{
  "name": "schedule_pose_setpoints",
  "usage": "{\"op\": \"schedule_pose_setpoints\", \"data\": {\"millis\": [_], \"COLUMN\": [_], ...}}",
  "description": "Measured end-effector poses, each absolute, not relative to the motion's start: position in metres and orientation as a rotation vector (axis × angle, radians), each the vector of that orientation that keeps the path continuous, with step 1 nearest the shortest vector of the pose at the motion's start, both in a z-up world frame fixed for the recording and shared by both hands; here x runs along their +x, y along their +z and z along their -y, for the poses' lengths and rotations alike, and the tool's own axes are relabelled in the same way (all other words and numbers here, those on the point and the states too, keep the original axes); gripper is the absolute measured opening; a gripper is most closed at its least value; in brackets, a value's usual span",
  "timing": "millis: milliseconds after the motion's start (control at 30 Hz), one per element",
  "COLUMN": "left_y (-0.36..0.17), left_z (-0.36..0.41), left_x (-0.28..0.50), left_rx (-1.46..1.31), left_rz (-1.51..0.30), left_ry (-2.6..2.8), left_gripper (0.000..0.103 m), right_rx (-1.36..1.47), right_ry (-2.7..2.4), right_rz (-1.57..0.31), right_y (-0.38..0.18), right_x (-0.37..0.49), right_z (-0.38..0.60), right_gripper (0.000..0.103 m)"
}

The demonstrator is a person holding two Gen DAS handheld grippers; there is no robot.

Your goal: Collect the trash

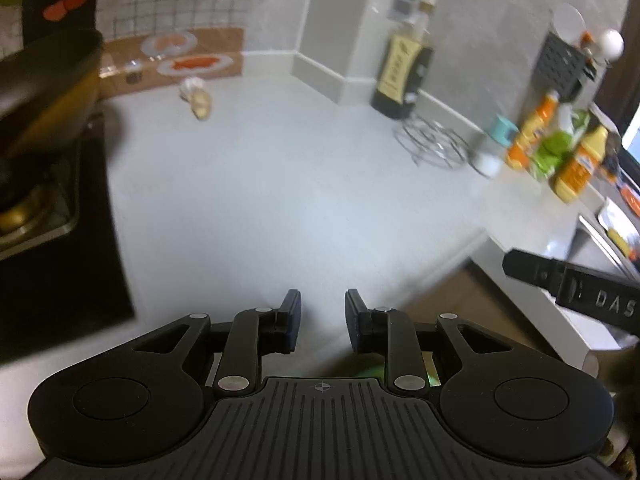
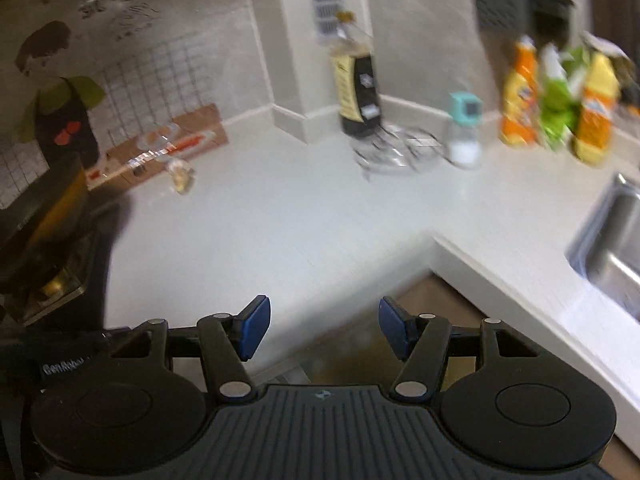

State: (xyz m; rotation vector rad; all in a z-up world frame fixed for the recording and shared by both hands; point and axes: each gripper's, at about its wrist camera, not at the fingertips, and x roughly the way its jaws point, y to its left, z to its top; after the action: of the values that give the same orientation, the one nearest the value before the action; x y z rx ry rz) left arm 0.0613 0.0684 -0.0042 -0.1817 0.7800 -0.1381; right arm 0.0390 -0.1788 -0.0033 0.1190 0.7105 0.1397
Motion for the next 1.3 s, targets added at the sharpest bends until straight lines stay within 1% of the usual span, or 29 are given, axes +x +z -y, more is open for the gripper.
{"op": "schedule_pose_setpoints", "data": {"millis": [167,267,400,533,733,867,1000,1033,1133,1300], "left_y": [-0.002,-0.014,-0.035,-0.044,-0.042,-0.045,-0.049,-0.05,-0.053,-0.056], "left_z": [-0.111,-0.136,-0.157,-0.167,-0.187,-0.207,-0.222,-0.225,-0.233,-0.237], "left_x": [0.092,0.11,0.122,0.126,0.119,0.114,0.115,0.116,0.117,0.12], "left_rx": [-0.222,-0.26,-0.304,-0.302,-0.284,-0.321,-0.354,-0.359,-0.395,-0.414], "left_rz": [-0.751,-0.751,-0.782,-0.779,-0.713,-0.691,-0.689,-0.687,-0.681,-0.702], "left_ry": [-0.12,-0.113,-0.173,-0.227,-0.265,-0.265,-0.224,-0.212,-0.184,-0.167], "left_gripper": [0.027,0.027,0.027,0.027,0.027,0.027,0.027,0.027,0.027,0.027], "right_rx": [0.07,0.048,0.003,-0.07,-0.127,-0.189,-0.209,-0.208,-0.21,-0.216], "right_ry": [0.202,0.252,0.348,0.46,0.545,0.506,0.437,0.423,0.428,0.45], "right_rz": [-0.653,-0.635,-0.629,-0.666,-0.749,-0.781,-0.828,-0.841,-0.868,-0.947], "right_y": [0.021,0.031,0.028,0.009,-0.037,-0.068,-0.092,-0.096,-0.1,-0.09], "right_x": [0.08,0.112,0.167,0.232,0.342,0.405,0.444,0.451,0.458,0.44], "right_z": [0.126,0.093,0.05,0.006,-0.073,-0.123,-0.15,-0.154,-0.157,-0.147], "right_gripper": [0.061,0.061,0.061,0.061,0.061,0.061,0.061,0.058,0.036,0.035]}}
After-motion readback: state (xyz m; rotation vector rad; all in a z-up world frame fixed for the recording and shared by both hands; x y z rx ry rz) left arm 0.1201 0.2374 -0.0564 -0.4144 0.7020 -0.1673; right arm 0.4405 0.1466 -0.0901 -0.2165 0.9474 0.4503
